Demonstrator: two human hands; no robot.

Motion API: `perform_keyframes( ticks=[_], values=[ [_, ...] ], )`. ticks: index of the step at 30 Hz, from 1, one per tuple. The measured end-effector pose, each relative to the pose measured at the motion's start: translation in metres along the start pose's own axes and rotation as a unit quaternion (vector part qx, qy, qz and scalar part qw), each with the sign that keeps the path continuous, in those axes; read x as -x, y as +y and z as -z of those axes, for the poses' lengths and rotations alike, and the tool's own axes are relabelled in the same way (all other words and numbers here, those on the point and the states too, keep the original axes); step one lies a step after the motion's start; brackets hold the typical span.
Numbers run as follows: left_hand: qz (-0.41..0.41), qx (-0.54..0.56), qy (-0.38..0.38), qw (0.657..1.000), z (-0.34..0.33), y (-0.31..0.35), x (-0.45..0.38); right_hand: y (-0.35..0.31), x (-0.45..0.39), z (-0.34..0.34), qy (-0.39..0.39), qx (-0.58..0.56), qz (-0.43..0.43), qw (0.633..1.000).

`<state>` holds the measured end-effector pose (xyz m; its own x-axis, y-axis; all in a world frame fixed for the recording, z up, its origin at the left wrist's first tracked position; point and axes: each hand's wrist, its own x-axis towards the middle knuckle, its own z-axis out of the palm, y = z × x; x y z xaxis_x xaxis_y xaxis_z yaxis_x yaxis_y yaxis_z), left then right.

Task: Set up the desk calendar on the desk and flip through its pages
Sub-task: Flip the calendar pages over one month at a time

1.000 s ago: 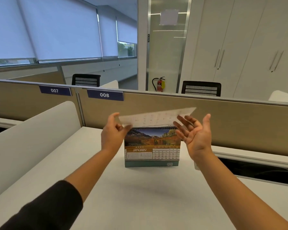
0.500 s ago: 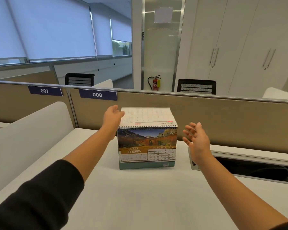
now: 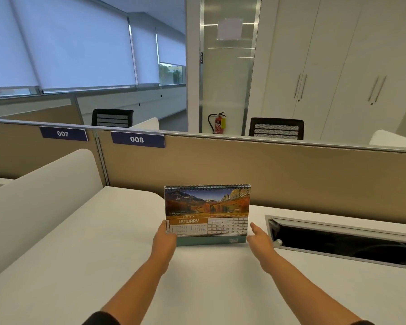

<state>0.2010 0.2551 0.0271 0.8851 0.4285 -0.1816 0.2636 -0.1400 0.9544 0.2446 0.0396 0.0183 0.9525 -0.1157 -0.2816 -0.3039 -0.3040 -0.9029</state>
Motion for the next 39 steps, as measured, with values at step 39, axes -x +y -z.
perform_keyframes(
  ticks=[39],
  values=[
    [0.074, 0.345, -0.197, 0.915, 0.071, 0.113, 0.038, 0.010, 0.021, 0.021, -0.101, -0.450, -0.047, 0.886]
  ],
)
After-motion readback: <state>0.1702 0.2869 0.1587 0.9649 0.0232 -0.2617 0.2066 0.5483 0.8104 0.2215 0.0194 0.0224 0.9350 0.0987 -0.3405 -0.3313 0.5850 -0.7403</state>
